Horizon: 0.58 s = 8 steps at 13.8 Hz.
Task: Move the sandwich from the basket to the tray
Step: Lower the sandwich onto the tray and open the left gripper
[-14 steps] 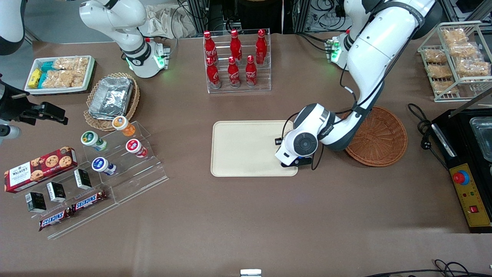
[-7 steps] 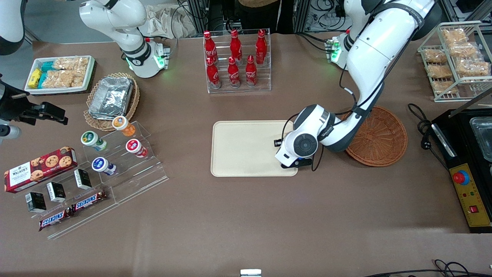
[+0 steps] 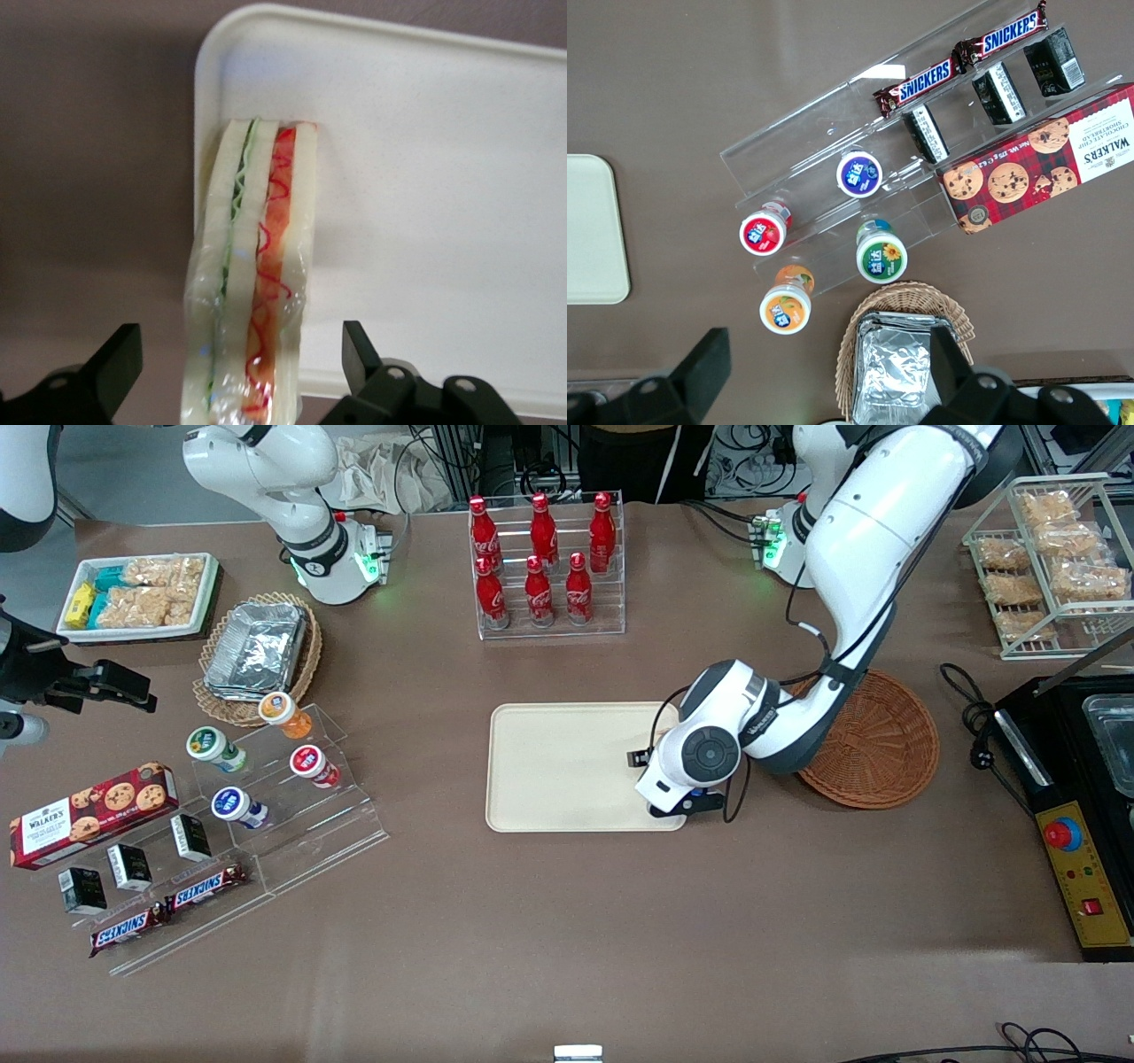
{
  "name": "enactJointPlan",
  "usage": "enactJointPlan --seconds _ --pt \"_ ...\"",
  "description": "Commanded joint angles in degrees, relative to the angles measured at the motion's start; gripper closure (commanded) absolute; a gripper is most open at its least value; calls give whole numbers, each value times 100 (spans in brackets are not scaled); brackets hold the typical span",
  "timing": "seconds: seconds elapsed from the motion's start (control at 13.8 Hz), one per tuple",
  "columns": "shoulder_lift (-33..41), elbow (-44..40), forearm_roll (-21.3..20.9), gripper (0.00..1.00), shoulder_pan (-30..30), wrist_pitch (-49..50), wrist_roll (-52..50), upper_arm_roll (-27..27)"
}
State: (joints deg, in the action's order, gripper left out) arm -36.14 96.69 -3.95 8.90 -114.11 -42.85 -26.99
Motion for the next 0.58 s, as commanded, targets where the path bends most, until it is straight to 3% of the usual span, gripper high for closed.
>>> enactJointPlan --seconds 0.0,0.51 --pt "536 43 -44 0 -72 423 -119 1" --pt "1547 113 -26 0 -713 1206 512 1"
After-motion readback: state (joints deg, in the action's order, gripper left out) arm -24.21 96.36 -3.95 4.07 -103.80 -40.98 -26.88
